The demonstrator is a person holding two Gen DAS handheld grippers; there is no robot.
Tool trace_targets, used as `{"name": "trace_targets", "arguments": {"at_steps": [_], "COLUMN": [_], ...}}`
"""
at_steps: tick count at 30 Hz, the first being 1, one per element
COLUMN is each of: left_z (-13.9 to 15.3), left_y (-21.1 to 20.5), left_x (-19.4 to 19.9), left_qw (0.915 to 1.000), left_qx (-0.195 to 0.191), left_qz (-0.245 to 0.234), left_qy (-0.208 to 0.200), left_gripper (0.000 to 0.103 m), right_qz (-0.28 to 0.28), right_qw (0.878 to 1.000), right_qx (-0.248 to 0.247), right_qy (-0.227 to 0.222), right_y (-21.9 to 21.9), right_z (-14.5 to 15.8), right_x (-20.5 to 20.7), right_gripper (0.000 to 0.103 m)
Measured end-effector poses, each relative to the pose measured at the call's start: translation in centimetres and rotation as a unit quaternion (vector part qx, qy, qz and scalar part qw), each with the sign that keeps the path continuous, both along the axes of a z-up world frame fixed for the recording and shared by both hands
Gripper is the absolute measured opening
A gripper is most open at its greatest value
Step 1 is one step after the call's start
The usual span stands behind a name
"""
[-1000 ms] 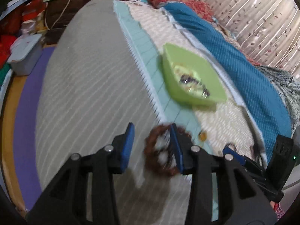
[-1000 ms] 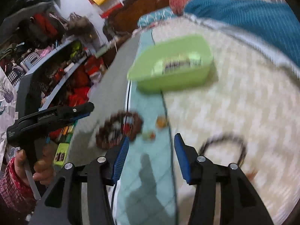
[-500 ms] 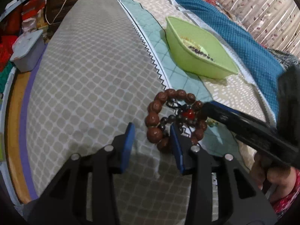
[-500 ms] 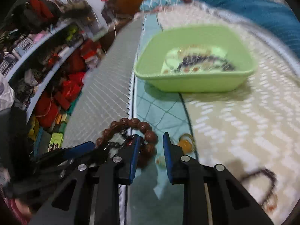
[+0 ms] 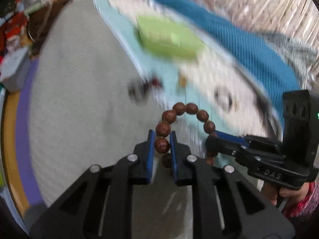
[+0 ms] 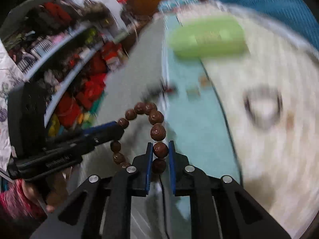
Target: Organize jewelry
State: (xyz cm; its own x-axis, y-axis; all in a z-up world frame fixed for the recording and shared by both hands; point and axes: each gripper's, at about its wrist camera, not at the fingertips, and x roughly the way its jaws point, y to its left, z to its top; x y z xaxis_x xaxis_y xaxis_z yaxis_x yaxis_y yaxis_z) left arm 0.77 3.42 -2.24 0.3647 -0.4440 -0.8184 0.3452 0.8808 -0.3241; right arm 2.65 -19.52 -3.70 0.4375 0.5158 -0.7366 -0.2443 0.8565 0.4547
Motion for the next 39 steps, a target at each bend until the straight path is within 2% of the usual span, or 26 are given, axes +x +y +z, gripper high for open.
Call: {"name": "trace_targets", "arguments": {"at_steps": [1,2,4,5,6,7,8,9,13,15,18,19,20,21,24,25,28,31,34,37,39], "left_z": [-1.1,-1.6,-0.6,0.1,0.9,2.0,2.7,3.3,3.7,2.6,-0.1,-0.9,-1.1,-0.9,1.6,3.4,7.3,9.4,9.2,7.0,6.4], "left_y": [-0.3,-0.2,0.0,0.3,0.8,1.7,2.2,2.6,1.7,0.0,-1.7,-2.3,-2.5,-2.5,-1.3,-0.6,0.8,2.1,2.6,3.5,4.1], "left_x": [-0.3,-1.0,-1.2,-1.1,-1.0,-0.9,-0.7,-0.2,3.1,5.3,8.3,9.1,9.6,9.8,9.8,9.0,6.4,4.4,3.4,4.3,4.9], "left_qw": [0.9998,1.0000,1.0000,0.9999,0.9998,0.9991,0.9981,0.9973,0.9962,0.9949,0.9944,0.9944,0.9941,0.9946,0.9992,0.9981,0.9921,0.9846,0.9822,0.9814,0.9758], "left_qx": [0.011,0.009,0.007,0.009,0.005,-0.007,-0.015,-0.018,0.018,0.050,0.085,0.089,0.090,0.084,0.003,-0.034,-0.091,-0.138,-0.159,-0.188,-0.218], "left_qz": [-0.004,0.001,-0.002,-0.003,0.004,0.020,0.030,0.036,0.032,0.013,-0.005,-0.009,-0.010,-0.010,-0.005,-0.009,-0.023,-0.040,-0.045,-0.025,-0.017], "left_qy": [0.014,0.002,-0.006,-0.008,-0.016,-0.037,-0.051,-0.061,-0.079,-0.086,-0.063,-0.055,-0.060,-0.060,-0.040,-0.051,-0.083,-0.100,-0.089,-0.034,-0.004], "left_gripper": [0.015,0.015,0.015,0.021,0.032,0.038,0.042,0.042,0.042,0.042,0.042,0.036,0.020,0.008,0.008,0.008,0.008,0.008,0.008,0.008,0.008], "right_qz": [-0.001,-0.009,-0.018,-0.024,-0.028,-0.033,-0.044,-0.050,-0.065,-0.070,-0.084,-0.092,-0.106,-0.115,-0.139,-0.142,-0.142,-0.136,-0.128,-0.119,-0.116], "right_qw": [1.000,0.999,0.997,0.997,0.997,0.996,0.996,0.996,0.996,0.995,0.995,0.995,0.994,0.993,0.989,0.989,0.989,0.989,0.990,0.992,0.992], "right_qx": [0.018,0.046,0.073,0.072,0.076,0.080,0.072,0.065,0.056,0.065,0.049,0.042,0.038,0.039,0.042,0.041,0.036,0.041,0.046,0.043,0.042], "right_qy": [0.014,0.017,0.023,0.018,0.008,-0.007,-0.026,-0.034,-0.031,-0.019,-0.014,-0.014,-0.012,-0.008,-0.003,-0.007,-0.022,-0.025,-0.020,-0.013,-0.012], "right_y": [-0.7,-1.5,-2.3,-2.6,-2.9,-3.1,-3.5,-3.5,-3.6,-3.7,-4.3,-5.0,-5.7,-6.3,-8.1,-8.4,-8.5,-8.1,-7.5,-7.0,-6.8], "right_z": [-1.4,-1.8,-1.4,-0.5,0.1,0.8,1.5,1.7,1.8,1.1,0.5,0.4,0.3,0.1,-0.1,0.1,0.5,0.6,0.4,0.1,0.0], "right_x": [-0.7,-0.9,-1.1,-0.9,-0.9,-0.9,-0.7,-0.6,0.6,0.8,0.8,0.6,0.5,0.3,-0.1,-0.2,0.0,0.7,1.2,1.0,0.8], "right_gripper": [0.000,0.000,0.000,0.000,0.000,0.013,0.020,0.024,0.024,0.024,0.024,0.024,0.024,0.024,0.024,0.024,0.024,0.024,0.024,0.024,0.024]}}
